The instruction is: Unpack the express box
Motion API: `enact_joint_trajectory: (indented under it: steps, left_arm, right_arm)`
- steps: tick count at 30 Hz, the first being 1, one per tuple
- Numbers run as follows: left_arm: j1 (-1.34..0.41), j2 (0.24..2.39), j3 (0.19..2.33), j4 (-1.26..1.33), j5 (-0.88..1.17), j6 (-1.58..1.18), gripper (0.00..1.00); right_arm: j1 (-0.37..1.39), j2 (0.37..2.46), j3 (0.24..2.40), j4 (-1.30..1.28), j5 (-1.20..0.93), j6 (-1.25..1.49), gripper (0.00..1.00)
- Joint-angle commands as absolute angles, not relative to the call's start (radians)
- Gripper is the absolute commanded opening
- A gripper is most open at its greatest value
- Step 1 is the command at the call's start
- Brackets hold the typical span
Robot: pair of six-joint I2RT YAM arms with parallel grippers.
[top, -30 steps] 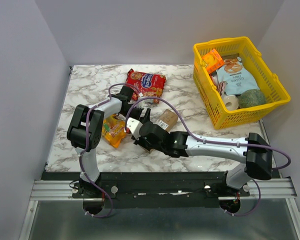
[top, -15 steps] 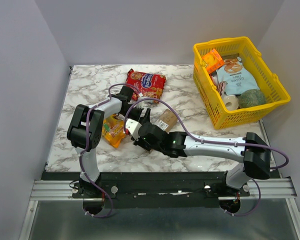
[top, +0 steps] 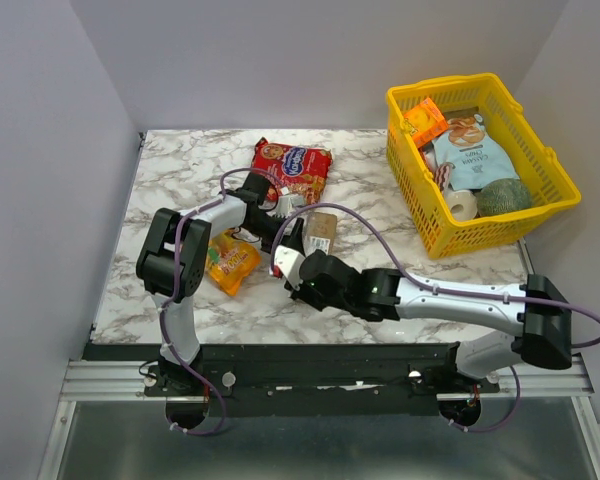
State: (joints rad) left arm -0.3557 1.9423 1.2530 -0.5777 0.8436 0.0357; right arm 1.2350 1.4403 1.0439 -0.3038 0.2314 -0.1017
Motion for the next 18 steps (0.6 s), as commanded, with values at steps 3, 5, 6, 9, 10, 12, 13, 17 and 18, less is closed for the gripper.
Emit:
enact_joint_trajectory:
  steps: [3, 5, 6, 9, 10, 12, 13, 17, 18]
  left_arm:
    - [-0.344, 1.99, 1.25, -0.565, 0.689, 0.092, 0.98]
    - [-0.344, 1.996, 1.25, -0.568, 0.693, 0.1, 0.98]
    - [-0.345, 1.997, 1.253, -0.571, 0.696, 0.101, 0.98]
    - [-0.345, 2.008, 1.261, -0.577, 0.707, 0.109, 0.98]
    - [-0.347, 2.017, 1.264, -0.581, 0.709, 0.109, 0.98]
    - [-0.35, 2.022, 1.269, -0.586, 0.71, 0.115, 0.98]
    - [-0.351, 2.026, 1.27, -0.589, 0.71, 0.118, 0.98]
    - [-0.362, 2.025, 1.272, -0.597, 0.712, 0.13, 0.98]
    - [-0.365, 2.023, 1.27, -0.597, 0.71, 0.133, 0.98]
  right_arm:
    - [1.232, 1.338, 0.974, -0.532, 0.143, -0.064, 0.0]
    - [1.221, 1.324, 0.963, -0.545, 0.132, -0.075, 0.01]
    - [1.218, 1.321, 0.956, -0.549, 0.132, -0.087, 0.01]
    - [1.195, 1.319, 0.951, -0.54, 0.13, -0.144, 0.0]
    - [1.189, 1.324, 0.954, -0.537, 0.129, -0.179, 0.0]
    - [1.184, 1.331, 0.962, -0.535, 0.136, -0.21, 0.0]
    - [1.178, 1.333, 0.977, -0.538, 0.133, -0.237, 0.0]
    - [1.157, 1.301, 1.032, -0.568, -0.033, -0.325, 0.0]
    - [1.157, 1.277, 1.031, -0.543, -0.064, -0.346, 0.0]
